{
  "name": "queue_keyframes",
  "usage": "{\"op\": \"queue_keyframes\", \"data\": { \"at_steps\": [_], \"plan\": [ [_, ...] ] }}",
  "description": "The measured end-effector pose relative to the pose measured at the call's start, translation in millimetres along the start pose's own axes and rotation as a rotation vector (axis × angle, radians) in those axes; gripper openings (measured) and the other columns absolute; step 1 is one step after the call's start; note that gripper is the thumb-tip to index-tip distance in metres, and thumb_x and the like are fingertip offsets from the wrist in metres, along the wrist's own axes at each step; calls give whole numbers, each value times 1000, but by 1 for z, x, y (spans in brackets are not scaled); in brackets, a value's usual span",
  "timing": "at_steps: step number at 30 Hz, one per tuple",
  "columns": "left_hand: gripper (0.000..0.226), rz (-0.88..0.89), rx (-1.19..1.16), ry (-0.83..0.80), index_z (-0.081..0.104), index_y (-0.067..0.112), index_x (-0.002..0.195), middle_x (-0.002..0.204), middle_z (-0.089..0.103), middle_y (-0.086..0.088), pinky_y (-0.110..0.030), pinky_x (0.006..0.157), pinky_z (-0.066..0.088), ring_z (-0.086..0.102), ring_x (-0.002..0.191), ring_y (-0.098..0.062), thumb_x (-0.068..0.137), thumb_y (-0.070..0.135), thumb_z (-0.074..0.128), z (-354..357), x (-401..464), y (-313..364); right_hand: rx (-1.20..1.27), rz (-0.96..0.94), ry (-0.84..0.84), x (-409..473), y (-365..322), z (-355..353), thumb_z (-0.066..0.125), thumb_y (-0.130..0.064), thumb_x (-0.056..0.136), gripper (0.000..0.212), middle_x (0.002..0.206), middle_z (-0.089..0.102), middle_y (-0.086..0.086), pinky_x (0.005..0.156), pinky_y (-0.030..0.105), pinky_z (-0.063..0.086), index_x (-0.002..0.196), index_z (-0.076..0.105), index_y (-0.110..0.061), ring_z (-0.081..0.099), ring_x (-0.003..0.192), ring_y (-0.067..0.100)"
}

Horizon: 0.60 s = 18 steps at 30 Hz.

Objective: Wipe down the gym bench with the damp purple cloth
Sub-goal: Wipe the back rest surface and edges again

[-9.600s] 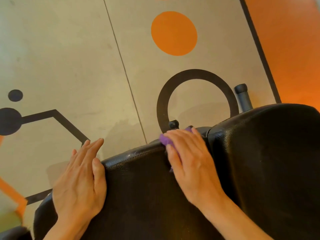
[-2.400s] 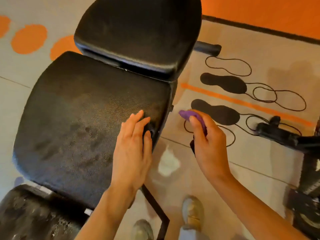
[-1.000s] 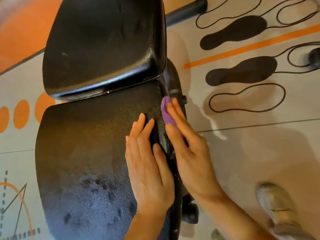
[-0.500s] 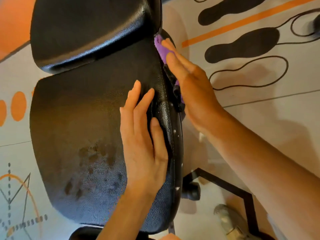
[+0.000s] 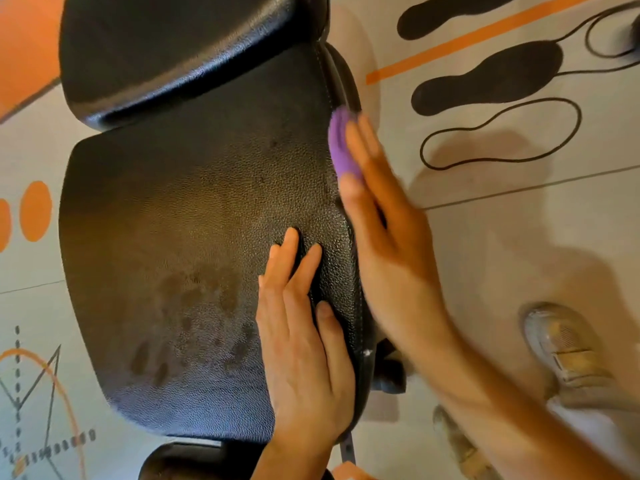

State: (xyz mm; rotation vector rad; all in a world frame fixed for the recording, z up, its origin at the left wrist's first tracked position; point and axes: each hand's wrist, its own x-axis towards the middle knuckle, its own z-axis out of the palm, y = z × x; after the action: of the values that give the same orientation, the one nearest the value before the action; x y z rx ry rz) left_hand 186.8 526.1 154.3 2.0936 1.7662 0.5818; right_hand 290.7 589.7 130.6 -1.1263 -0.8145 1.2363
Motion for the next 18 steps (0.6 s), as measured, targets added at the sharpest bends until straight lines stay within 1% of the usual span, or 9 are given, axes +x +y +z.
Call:
{"op": "queue_keyframes", "data": {
  "at_steps": [2,4,6,9,10,11,14,16,18],
  "plan": [
    [48,10,-11,2,35,19,145,160,28,-1,-57,116,27,22,150,-20,97,12,32,1,0,-2,25,25,-9,-67,6,1,40,-10,102,46,156,30,-3,117,31,29,147,32,-11,25,145,13],
    [49,4,-17,4,34,20,145,160,27,-1,-57,115,27,22,150,-19,97,12,32,1,0,-2,-25,3,13,-102,10,2,43,-16,100,48,157,29,-1,115,37,32,147,33,-12,28,145,19],
    [48,12,-10,3,35,18,145,160,28,-2,-54,117,27,22,150,-20,97,12,32,1,-1,-1,-26,0,39,-69,10,1,43,-14,101,46,155,33,2,115,36,33,145,36,-8,31,143,18],
    [46,8,4,13,35,19,145,159,28,-1,-52,117,27,21,150,-18,99,14,32,2,1,-2,-38,24,31,20,-4,-2,41,-16,103,45,154,36,0,104,11,33,147,34,-8,36,137,1],
    [46,2,13,6,34,20,145,159,28,-1,-53,117,27,20,150,-17,99,14,32,3,1,-1,-26,2,27,31,-7,-2,40,-15,103,45,154,34,1,103,8,32,147,33,-8,34,137,-2],
    [46,-4,12,0,35,20,145,159,28,-1,-54,117,27,20,150,-17,100,14,32,3,0,-1,-17,-4,28,27,-6,-1,40,-13,103,46,155,33,1,105,8,30,147,32,-6,32,139,-1],
    [45,1,-9,8,37,18,144,159,28,-1,-55,116,27,21,150,-18,100,15,32,1,0,-1,5,9,-19,-52,7,-1,39,-7,102,45,155,33,2,115,22,28,146,31,-1,26,144,10],
    [44,2,-16,12,38,17,144,159,29,-2,-55,116,28,22,150,-18,100,15,32,2,0,-2,-70,-14,-13,-91,12,0,40,-11,100,43,153,35,6,116,30,29,143,36,-2,27,145,16],
    [44,0,-17,20,38,18,144,158,31,-3,-54,116,28,23,149,-18,101,14,33,1,1,-2,-11,23,-6,-67,10,-4,41,-9,101,42,152,36,5,114,28,33,143,37,-5,32,142,12]
  ]
}}
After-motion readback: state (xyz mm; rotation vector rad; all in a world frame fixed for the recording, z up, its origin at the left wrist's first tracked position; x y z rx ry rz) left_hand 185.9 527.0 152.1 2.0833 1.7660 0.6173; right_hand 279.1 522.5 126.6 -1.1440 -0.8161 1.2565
